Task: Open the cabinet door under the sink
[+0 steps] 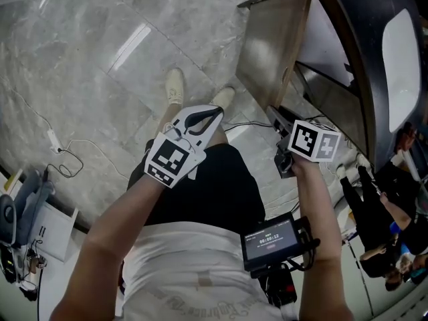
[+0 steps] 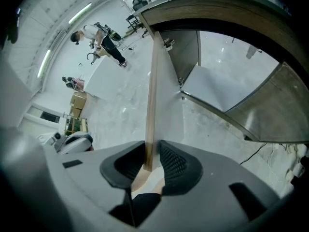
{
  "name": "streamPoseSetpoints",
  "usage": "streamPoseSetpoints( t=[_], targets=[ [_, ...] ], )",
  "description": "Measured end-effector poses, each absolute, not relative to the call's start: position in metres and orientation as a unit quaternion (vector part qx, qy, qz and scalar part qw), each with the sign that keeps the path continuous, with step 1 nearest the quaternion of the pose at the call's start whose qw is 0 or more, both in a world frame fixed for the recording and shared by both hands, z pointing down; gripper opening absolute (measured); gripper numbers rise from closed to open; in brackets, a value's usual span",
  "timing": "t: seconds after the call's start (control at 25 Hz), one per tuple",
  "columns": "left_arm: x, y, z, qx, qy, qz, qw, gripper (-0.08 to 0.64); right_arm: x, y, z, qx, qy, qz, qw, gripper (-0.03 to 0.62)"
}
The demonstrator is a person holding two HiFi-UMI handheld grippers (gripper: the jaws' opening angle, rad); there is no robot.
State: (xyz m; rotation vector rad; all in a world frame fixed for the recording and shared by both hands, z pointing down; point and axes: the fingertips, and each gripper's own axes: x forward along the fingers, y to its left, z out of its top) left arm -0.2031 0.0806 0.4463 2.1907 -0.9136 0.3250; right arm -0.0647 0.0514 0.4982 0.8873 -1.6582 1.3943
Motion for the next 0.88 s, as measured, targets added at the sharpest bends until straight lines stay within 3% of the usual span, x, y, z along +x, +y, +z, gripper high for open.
streamPoseSetpoints(
  t=[0.88],
  targets=[
    [-0.255, 0.085, 0.452, 0.851, -0.367, 0.144, 0.348, 0.011, -0.202, 0.035, 0.503, 0.264, -0.642, 0.681, 0.232, 0.130]
  ],
)
